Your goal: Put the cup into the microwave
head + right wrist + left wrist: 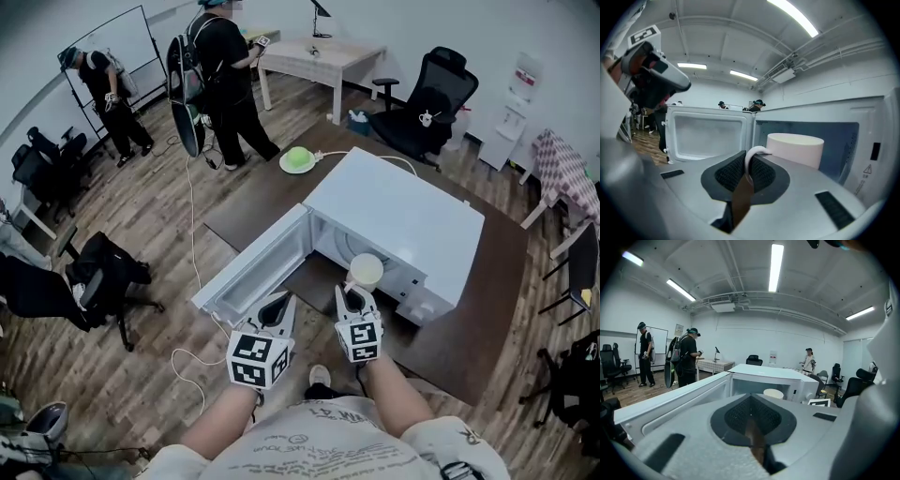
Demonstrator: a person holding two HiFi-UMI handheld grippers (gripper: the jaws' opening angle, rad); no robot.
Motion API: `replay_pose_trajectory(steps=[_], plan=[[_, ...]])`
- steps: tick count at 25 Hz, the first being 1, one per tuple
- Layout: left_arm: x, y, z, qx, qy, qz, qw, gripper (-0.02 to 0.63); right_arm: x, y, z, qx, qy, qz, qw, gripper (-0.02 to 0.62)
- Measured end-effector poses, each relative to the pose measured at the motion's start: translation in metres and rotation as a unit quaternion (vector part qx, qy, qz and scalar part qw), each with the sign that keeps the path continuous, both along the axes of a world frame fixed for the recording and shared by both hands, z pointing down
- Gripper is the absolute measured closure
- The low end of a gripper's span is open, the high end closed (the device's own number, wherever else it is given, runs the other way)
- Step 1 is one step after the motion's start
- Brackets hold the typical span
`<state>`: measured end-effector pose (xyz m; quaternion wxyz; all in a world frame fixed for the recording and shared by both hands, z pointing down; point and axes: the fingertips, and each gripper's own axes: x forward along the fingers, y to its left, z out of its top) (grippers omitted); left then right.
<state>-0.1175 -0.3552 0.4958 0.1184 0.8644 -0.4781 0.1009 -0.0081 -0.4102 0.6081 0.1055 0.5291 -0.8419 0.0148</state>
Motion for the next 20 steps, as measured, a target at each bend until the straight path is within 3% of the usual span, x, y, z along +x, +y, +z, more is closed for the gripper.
replay_pose_trajectory(steps=[10, 20], plan=[[-0.002, -0.05, 0.008, -0.009, -0.007, 0.001, 0.9999, 0.593, 0.015, -0.071, 0.027, -0.022, 0.018, 0.03, 0.999, 0.565], [-0.01, -0.063, 0.015, -0.017, -0.008, -0.014, 0.9997, 0.593, 0.03, -0.113, 0.032, -0.021, 0.014, 0.046, 0.999, 0.565]])
